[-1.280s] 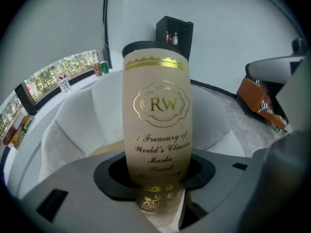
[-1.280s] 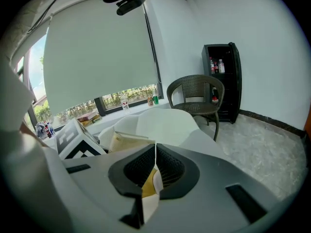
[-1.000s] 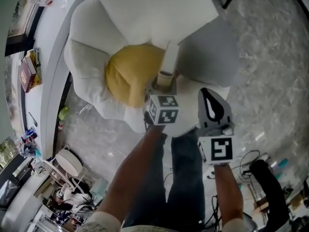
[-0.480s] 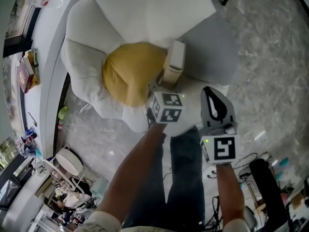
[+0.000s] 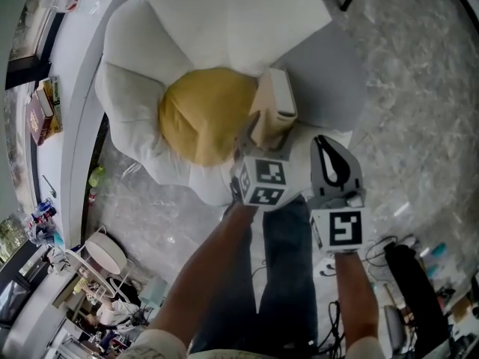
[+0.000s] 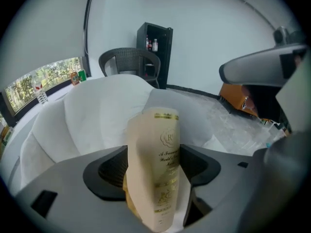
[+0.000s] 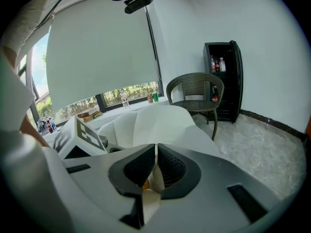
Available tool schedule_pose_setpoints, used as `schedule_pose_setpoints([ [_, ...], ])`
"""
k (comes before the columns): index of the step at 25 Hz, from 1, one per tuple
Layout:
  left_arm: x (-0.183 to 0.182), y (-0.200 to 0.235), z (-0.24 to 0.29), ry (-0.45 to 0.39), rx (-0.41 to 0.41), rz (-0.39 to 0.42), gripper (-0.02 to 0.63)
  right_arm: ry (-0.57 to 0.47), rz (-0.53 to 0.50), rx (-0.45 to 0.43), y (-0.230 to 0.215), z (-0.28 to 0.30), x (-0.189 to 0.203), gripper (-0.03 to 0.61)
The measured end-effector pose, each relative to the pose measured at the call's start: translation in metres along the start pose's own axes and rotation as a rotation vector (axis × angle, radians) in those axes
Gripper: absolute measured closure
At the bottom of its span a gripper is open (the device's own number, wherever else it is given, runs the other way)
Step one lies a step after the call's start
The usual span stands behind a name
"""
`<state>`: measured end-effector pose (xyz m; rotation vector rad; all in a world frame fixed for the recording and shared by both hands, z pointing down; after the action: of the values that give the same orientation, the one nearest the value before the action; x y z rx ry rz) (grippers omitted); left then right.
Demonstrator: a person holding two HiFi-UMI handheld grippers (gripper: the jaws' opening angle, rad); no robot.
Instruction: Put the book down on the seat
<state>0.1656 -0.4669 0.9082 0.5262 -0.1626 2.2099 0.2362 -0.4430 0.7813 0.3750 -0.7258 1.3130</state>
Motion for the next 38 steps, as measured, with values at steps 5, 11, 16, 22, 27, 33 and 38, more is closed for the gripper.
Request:
schedule_pose_setpoints([
  [5, -0.014, 0.005, -0.025, -0.082, 0.011, -0.054, 0.282, -0.012, 0.009, 0.011, 0.001, -0.003, -0.01, 0.574],
  [11, -0.031, 0.028, -0.062, -0.172, -0.015, -0.132, 0.284, -0.043, -0.01, 0.023, 0.006, -0.013, -0.036, 0.575],
  [16, -0.045, 0.057, -0.1, -0.272, -0.044, -0.203, 0.343, -0.063, -0.019, 0.029, 0.013, -0.025, -0.062, 0.574],
  [22, -0.065, 0.088, -0.167, -0.375, -0.097, -0.242, 0.564, -0.097, -0.039, 0.039, 0.032, -0.046, -0.1, 0.574],
  [27, -0.08, 0.108, -0.243, -0.437, -0.143, -0.228, 0.607, -0.146, -0.056, 0.036, 0.062, -0.082, -0.146, 0.575],
  [33, -0.112, 0.126, -0.362, -0.567, -0.182, -0.204, 0.607, -0.213, -0.085, 0.031, 0.105, -0.145, -0.215, 0.574],
  [38, -0.143, 0.137, -0.46, -0.694, -0.203, -0.147, 0.607, -0.31, -0.113, 0.031, 0.143, -0.202, -0.278, 0.575],
])
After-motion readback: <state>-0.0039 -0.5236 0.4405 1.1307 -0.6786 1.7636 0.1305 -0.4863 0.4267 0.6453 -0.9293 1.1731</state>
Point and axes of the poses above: the fingertips, and each gripper's own axes: z forward along the fingers, y to its left, x out of its underside, the point moved 1 cm from there along -z, backward along the fingers, and after that the axes turned 12 degrees about y, right-handed, at the moved point
